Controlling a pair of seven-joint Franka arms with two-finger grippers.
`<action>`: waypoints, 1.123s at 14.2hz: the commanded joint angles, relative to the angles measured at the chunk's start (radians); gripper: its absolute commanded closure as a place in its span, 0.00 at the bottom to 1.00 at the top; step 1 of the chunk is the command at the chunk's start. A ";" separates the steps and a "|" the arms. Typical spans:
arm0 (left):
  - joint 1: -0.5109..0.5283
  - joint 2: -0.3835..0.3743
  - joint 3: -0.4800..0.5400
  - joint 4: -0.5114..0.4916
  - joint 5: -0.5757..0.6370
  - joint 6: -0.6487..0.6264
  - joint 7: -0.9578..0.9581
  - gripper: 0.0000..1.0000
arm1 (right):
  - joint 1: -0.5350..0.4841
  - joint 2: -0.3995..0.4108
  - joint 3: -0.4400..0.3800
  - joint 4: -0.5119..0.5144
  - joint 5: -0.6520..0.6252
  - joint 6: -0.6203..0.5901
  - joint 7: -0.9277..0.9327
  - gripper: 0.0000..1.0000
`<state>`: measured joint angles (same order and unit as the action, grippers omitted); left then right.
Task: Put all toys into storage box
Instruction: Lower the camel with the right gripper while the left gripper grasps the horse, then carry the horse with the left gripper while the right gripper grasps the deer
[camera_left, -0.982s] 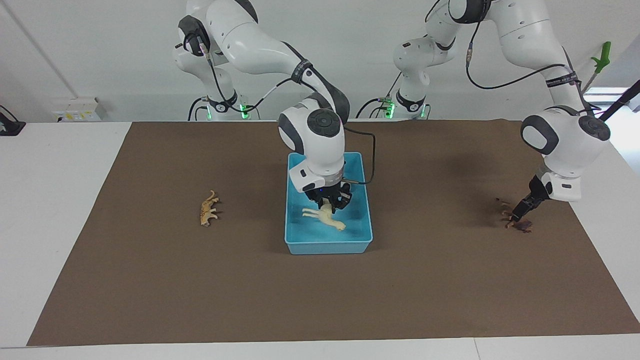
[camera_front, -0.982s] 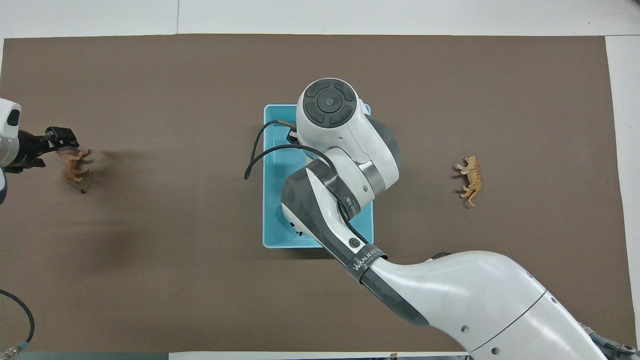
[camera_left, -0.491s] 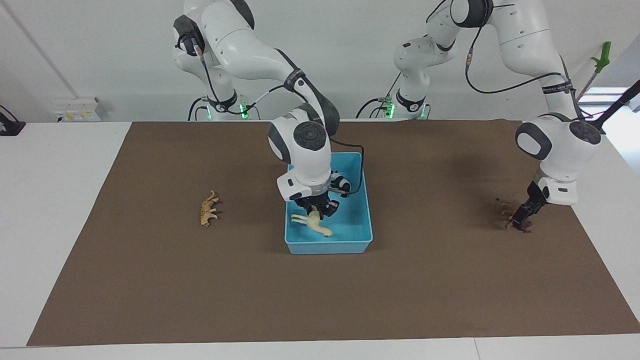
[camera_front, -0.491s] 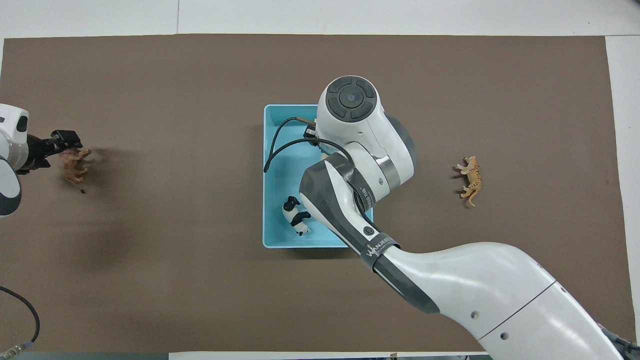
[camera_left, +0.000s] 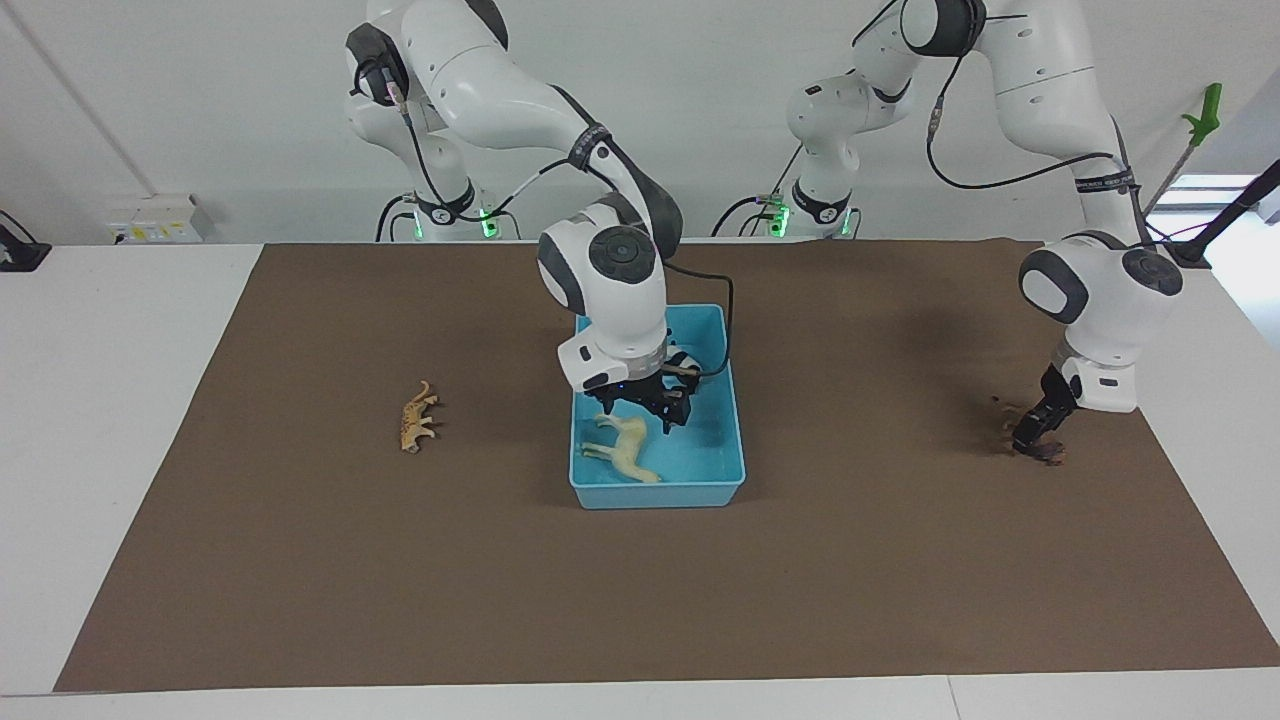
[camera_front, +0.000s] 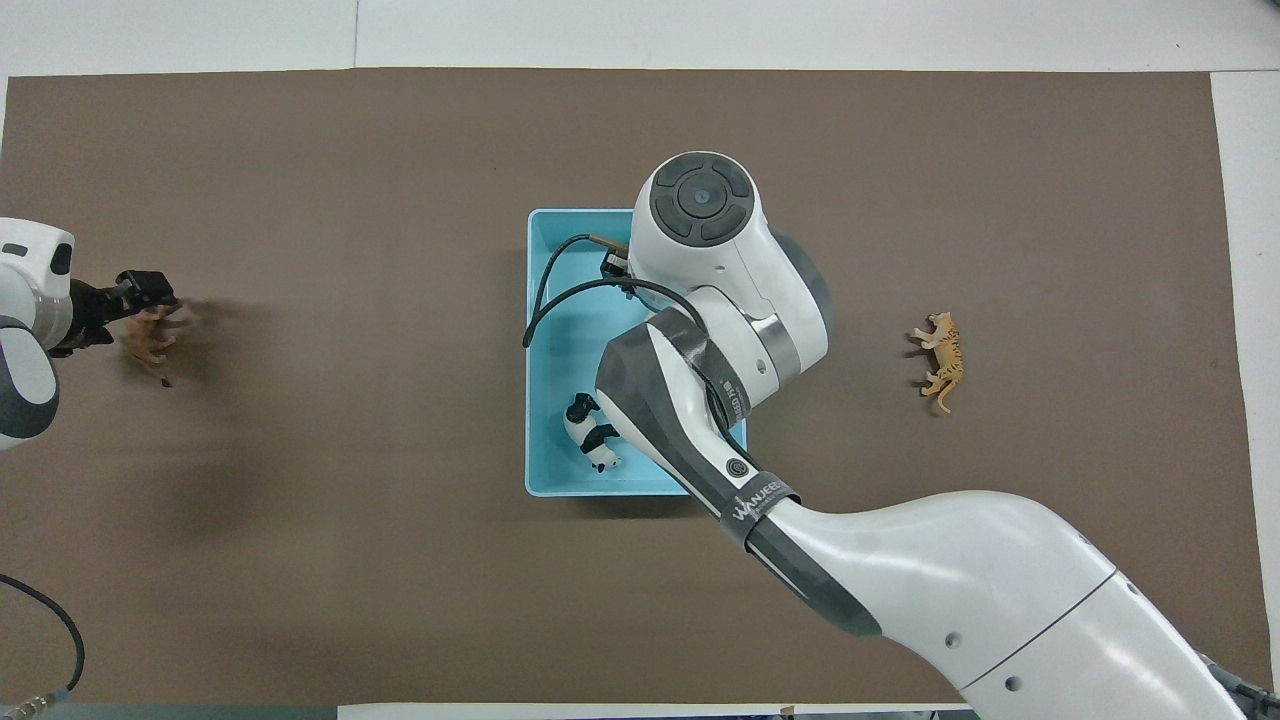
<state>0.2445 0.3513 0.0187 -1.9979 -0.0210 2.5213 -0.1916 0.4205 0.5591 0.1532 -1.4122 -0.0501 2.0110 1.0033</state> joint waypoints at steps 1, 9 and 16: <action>0.015 -0.002 -0.008 -0.012 0.021 0.008 0.011 1.00 | -0.058 -0.068 0.000 0.036 0.003 -0.073 -0.053 0.00; -0.049 -0.015 -0.009 0.201 0.019 -0.337 -0.104 1.00 | -0.432 -0.249 0.002 -0.040 0.010 -0.259 -0.802 0.00; -0.498 -0.175 -0.025 0.266 -0.054 -0.625 -0.908 1.00 | -0.546 -0.453 0.002 -0.629 0.032 0.234 -0.954 0.00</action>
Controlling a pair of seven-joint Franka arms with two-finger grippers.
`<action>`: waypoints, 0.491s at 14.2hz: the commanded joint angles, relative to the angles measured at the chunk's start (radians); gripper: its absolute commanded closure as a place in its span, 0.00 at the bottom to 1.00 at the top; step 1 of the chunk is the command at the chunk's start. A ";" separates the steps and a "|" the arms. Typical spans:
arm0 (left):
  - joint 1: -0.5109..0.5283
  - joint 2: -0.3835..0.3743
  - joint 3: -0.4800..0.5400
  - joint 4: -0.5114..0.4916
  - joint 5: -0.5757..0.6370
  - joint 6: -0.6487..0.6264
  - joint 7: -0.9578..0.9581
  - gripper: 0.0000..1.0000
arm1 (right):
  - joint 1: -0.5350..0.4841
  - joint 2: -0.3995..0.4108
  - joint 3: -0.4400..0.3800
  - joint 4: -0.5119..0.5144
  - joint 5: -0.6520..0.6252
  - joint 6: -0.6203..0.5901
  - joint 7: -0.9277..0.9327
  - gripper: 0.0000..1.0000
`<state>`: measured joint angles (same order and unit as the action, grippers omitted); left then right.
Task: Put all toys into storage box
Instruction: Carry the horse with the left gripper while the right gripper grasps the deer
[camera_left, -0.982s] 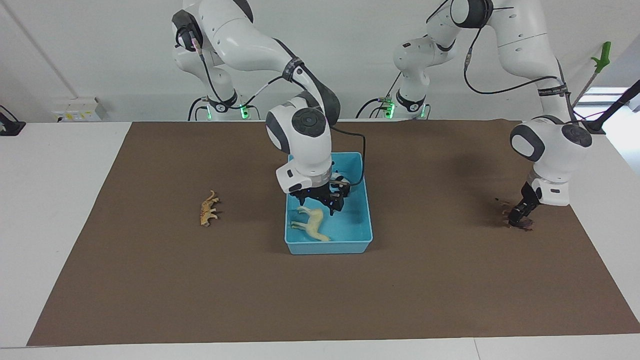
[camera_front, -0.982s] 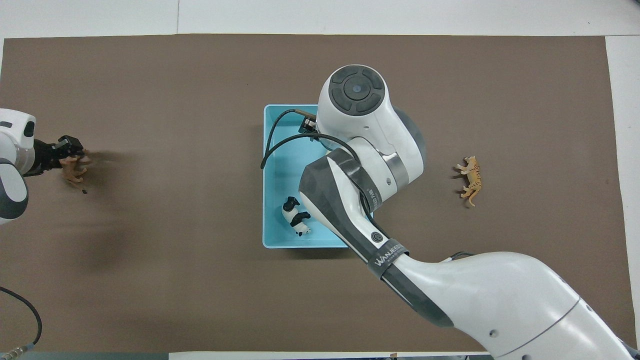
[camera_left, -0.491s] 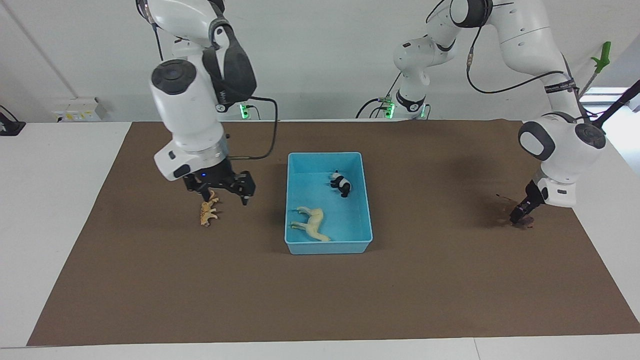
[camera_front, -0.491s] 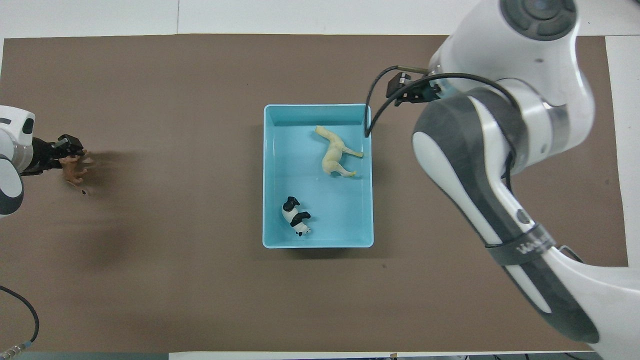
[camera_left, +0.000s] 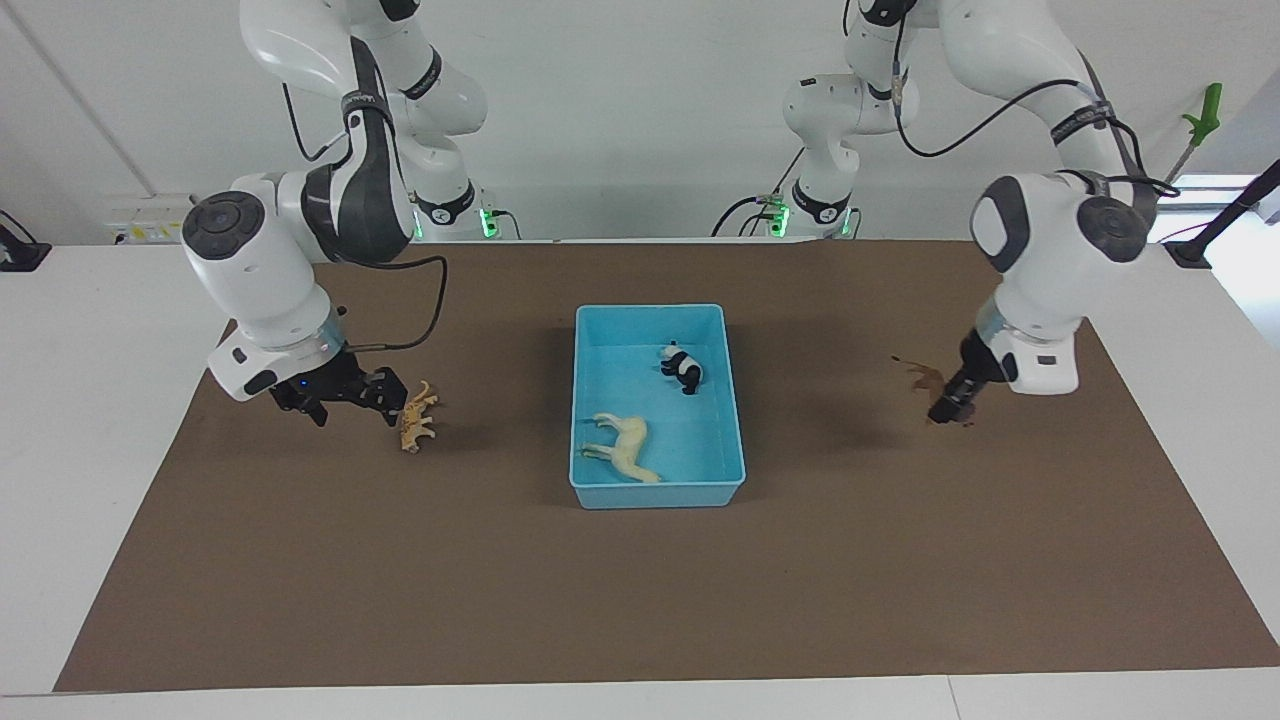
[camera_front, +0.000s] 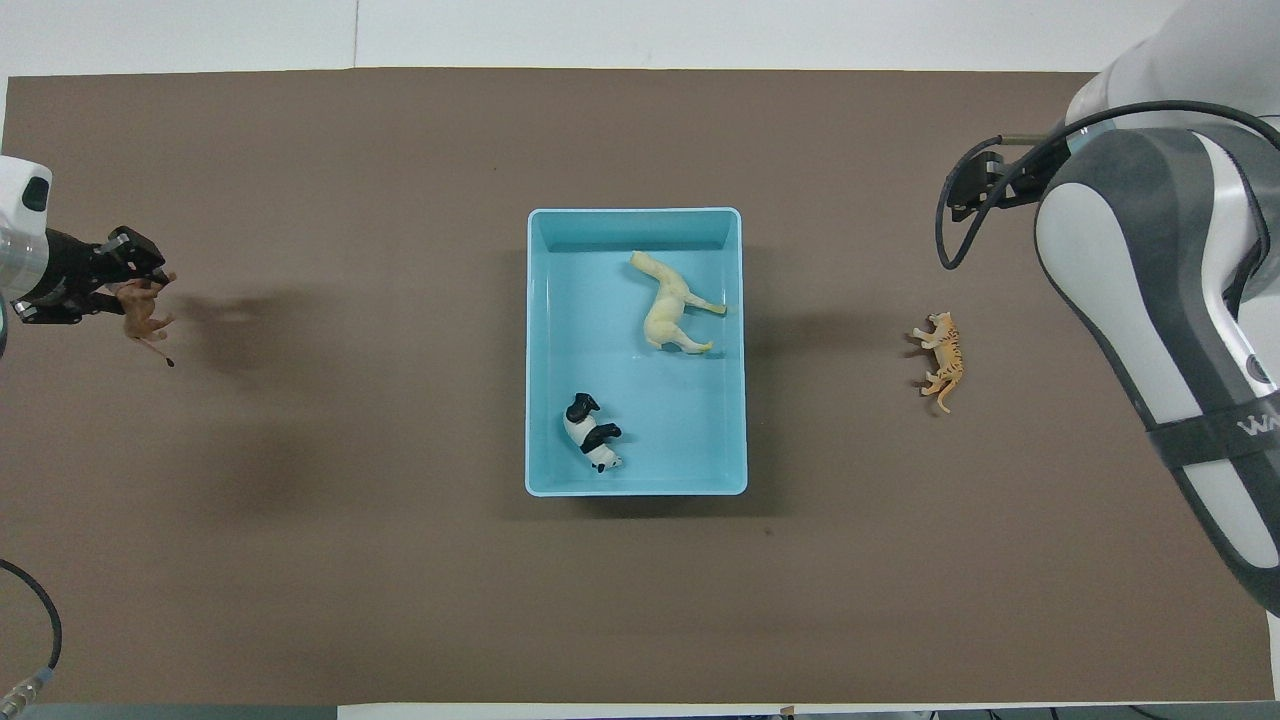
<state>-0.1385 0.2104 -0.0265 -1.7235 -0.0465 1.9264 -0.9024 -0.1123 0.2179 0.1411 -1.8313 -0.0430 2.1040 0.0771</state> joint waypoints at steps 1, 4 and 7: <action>-0.180 -0.046 0.019 -0.013 -0.042 -0.030 -0.319 1.00 | -0.016 -0.117 0.014 -0.253 0.025 0.184 -0.031 0.00; -0.355 -0.065 0.019 -0.053 -0.047 0.025 -0.605 1.00 | -0.036 -0.126 0.015 -0.301 0.028 0.197 -0.049 0.00; -0.484 -0.109 0.020 -0.209 -0.047 0.271 -0.714 1.00 | -0.040 -0.140 0.015 -0.354 0.075 0.225 -0.054 0.00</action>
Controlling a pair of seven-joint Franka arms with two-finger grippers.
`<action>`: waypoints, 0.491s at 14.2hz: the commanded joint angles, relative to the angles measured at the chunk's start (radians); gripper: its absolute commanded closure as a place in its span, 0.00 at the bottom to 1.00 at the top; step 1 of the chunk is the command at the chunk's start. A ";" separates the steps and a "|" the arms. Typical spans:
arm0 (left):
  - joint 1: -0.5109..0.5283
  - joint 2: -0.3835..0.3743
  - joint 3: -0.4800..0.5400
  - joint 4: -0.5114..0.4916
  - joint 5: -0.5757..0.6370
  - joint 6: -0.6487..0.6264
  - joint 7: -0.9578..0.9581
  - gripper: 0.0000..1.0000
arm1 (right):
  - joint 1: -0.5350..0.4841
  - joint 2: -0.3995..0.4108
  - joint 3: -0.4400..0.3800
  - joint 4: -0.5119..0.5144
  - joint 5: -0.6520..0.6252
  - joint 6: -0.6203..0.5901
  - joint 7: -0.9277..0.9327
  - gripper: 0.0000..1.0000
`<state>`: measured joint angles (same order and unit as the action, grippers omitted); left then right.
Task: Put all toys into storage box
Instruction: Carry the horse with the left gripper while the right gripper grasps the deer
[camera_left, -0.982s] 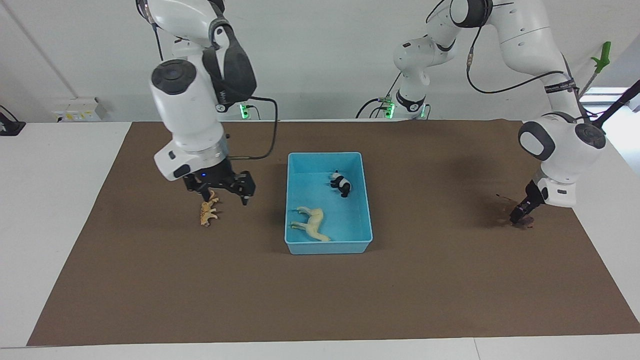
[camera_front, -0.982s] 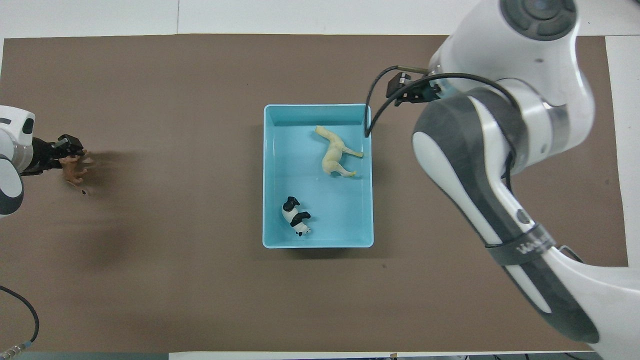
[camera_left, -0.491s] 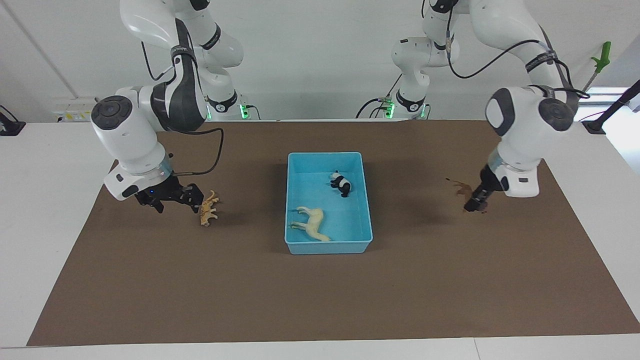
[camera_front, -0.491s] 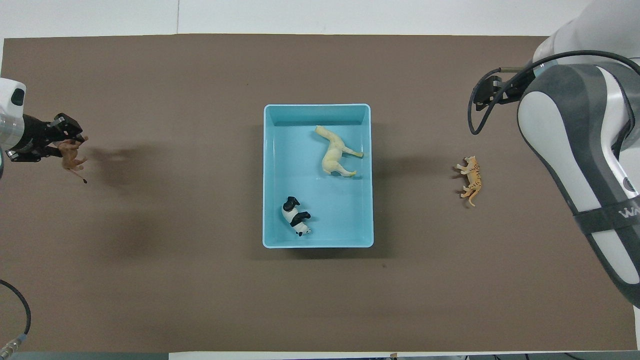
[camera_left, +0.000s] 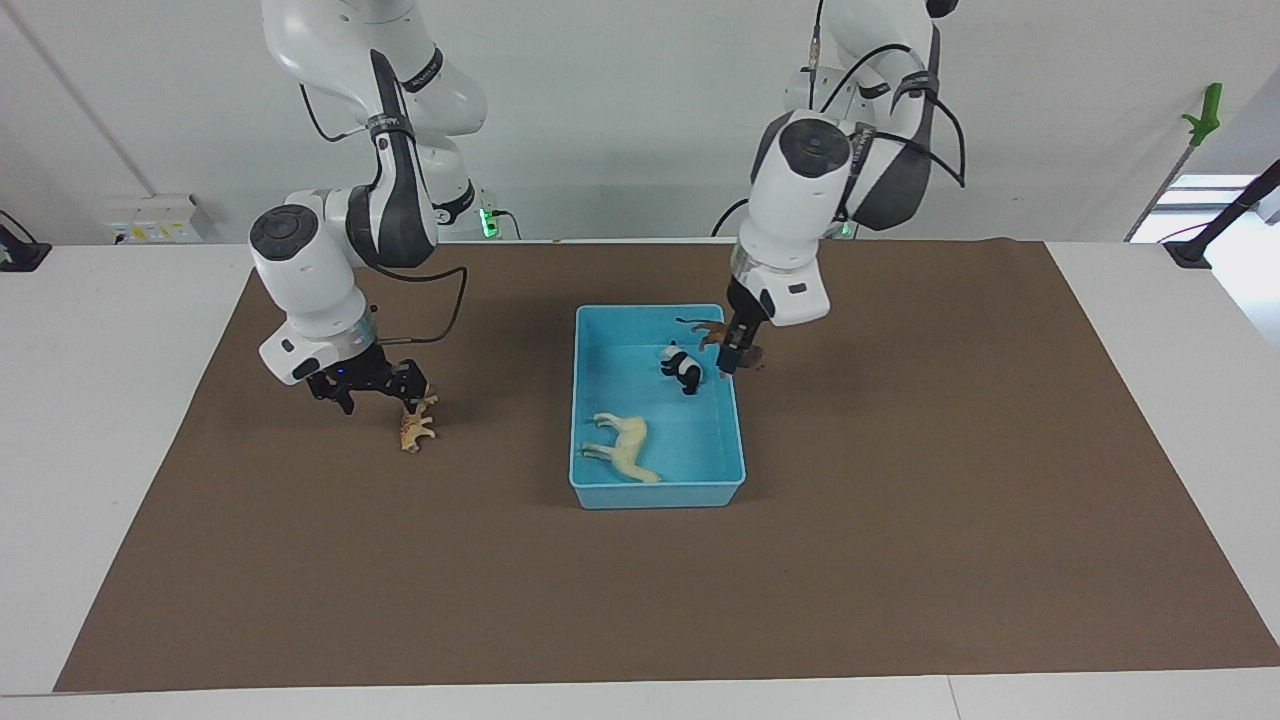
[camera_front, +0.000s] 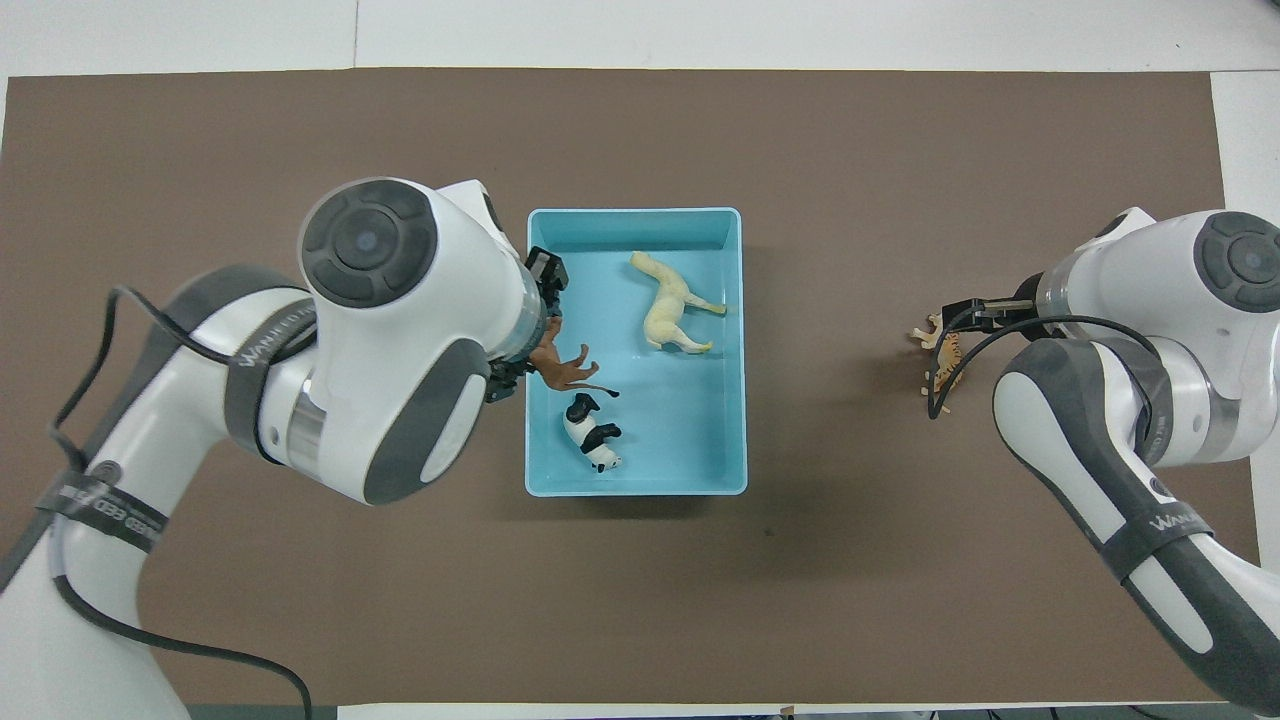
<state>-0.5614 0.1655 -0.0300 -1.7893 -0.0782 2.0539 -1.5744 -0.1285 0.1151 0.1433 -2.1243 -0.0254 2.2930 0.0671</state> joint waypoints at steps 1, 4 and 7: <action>-0.081 -0.064 0.024 -0.178 -0.015 0.191 -0.048 1.00 | -0.023 -0.029 0.012 -0.074 0.074 0.058 -0.044 0.00; -0.147 -0.064 0.024 -0.251 -0.015 0.219 -0.078 1.00 | -0.010 -0.015 0.013 -0.094 0.074 0.123 -0.047 0.00; -0.152 -0.073 0.024 -0.271 -0.015 0.212 -0.081 1.00 | -0.010 0.006 0.012 -0.097 0.076 0.140 -0.047 0.00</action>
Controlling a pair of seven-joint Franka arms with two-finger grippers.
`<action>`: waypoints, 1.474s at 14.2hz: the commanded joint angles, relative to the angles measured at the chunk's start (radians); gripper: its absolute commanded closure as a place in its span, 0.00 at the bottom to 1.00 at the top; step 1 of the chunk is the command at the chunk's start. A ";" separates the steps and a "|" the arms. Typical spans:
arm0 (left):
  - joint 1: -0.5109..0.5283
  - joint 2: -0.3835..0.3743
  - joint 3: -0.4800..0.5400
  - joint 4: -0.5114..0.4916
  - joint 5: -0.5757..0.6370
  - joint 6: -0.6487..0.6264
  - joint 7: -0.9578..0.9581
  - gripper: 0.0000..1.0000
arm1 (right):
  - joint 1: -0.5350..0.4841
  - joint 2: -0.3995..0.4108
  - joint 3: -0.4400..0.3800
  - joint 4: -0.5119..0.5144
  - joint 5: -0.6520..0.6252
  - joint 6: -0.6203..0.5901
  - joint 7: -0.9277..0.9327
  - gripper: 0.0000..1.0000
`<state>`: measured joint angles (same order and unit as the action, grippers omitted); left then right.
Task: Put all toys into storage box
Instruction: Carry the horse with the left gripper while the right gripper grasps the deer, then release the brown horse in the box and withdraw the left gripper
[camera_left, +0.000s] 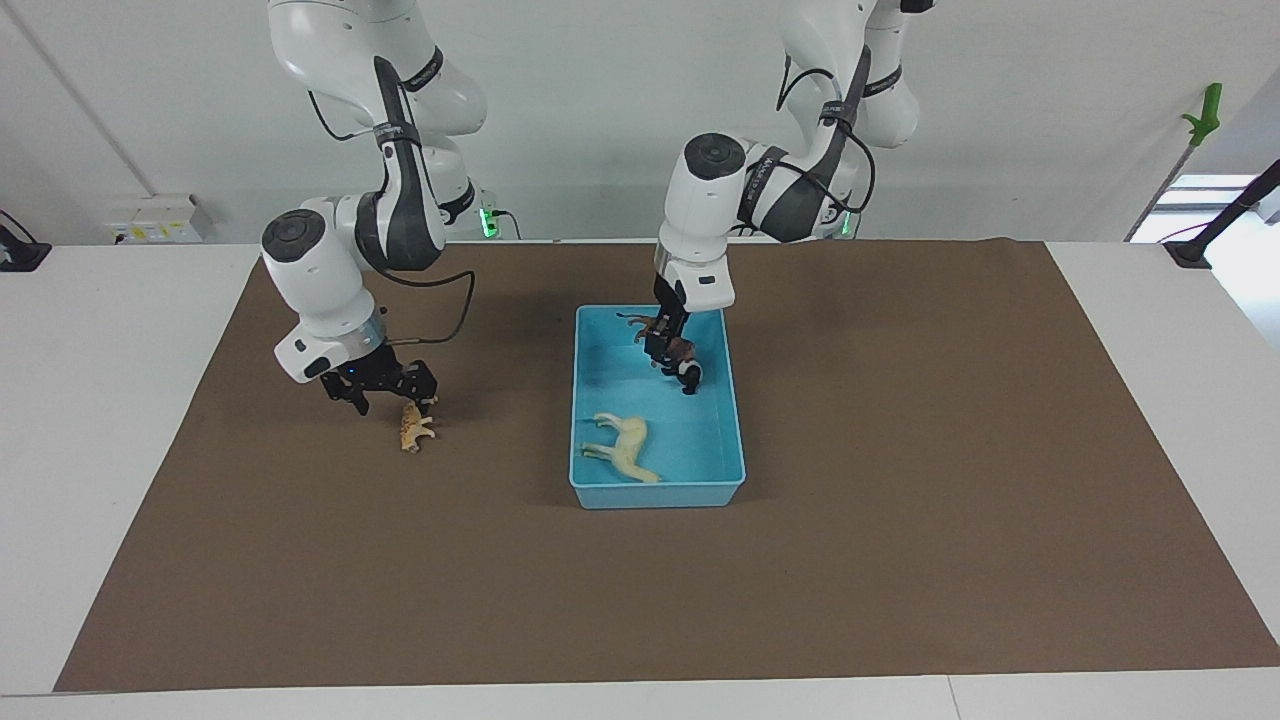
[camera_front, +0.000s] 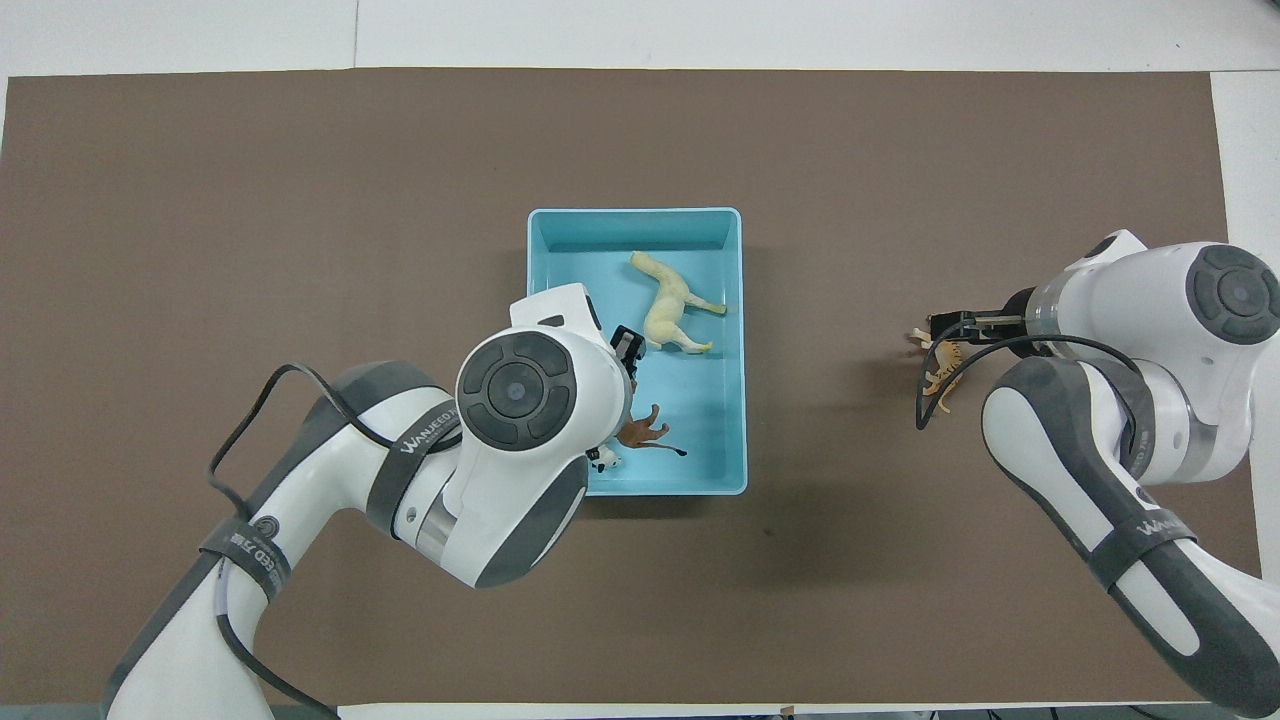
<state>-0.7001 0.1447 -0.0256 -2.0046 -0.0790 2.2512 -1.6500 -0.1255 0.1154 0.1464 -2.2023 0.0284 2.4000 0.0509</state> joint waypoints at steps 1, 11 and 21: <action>-0.016 -0.060 0.019 -0.069 -0.015 0.013 -0.016 1.00 | -0.016 0.009 0.010 -0.040 0.022 0.060 -0.034 0.00; -0.036 -0.079 0.021 -0.091 -0.013 -0.038 -0.017 0.00 | -0.020 0.072 0.009 -0.063 0.022 0.120 -0.062 0.10; 0.313 -0.141 0.067 0.177 0.002 -0.413 0.436 0.00 | -0.011 0.076 0.010 0.146 0.022 -0.091 -0.008 1.00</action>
<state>-0.5156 0.0478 0.0500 -1.8829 -0.0769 1.9401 -1.3696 -0.1283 0.1874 0.1455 -2.1692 0.0302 2.4227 0.0319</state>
